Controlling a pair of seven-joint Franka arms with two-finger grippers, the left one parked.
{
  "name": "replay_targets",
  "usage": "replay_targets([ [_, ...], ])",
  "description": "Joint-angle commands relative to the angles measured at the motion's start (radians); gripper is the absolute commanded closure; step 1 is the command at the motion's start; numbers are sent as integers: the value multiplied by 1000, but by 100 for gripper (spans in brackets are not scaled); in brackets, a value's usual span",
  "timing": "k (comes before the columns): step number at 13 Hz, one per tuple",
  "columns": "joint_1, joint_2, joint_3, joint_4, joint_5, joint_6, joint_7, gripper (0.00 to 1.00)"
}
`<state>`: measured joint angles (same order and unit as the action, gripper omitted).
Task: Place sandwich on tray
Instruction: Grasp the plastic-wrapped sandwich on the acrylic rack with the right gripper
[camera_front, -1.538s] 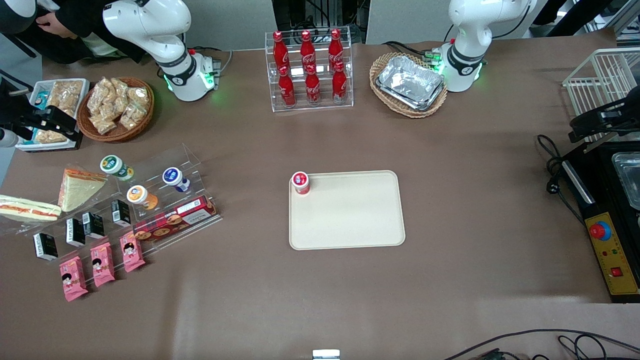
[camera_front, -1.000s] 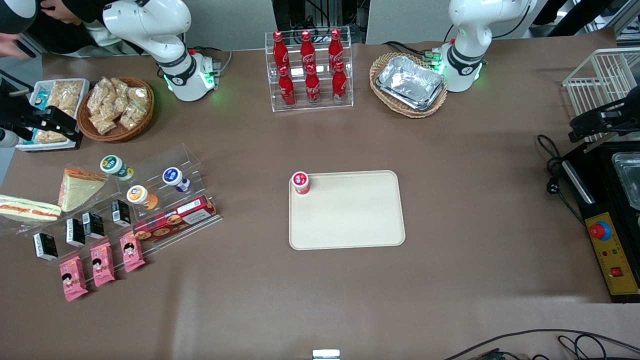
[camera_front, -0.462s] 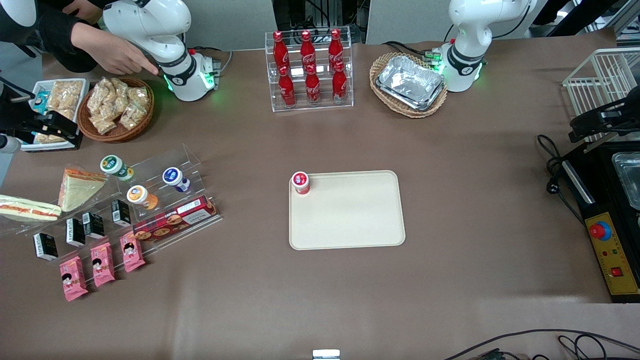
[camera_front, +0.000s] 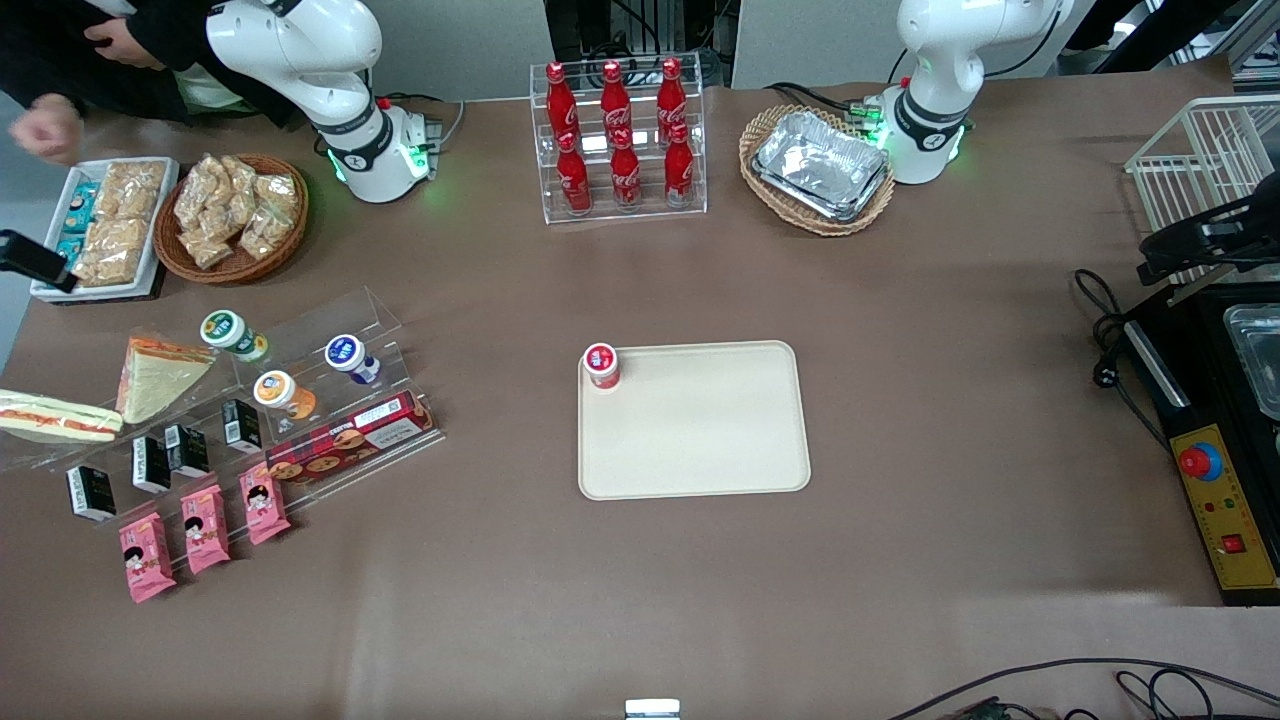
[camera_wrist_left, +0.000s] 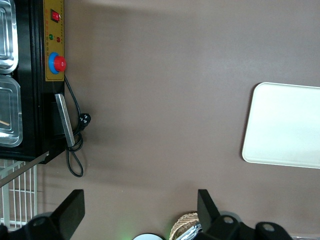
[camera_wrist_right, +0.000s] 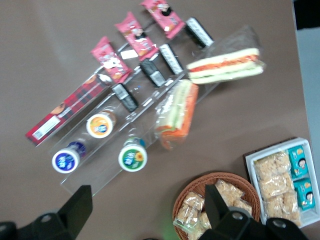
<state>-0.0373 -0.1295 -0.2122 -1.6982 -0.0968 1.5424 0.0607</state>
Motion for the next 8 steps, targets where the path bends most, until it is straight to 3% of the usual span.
replay_targets([
  [1, -9, 37, -84, 23, 14, 57, 94, 0],
  [4, -7, 91, -166, 23, 17, 149, 239, 0],
  [8, -7, 177, -298, 23, 115, 261, 349, 0],
])
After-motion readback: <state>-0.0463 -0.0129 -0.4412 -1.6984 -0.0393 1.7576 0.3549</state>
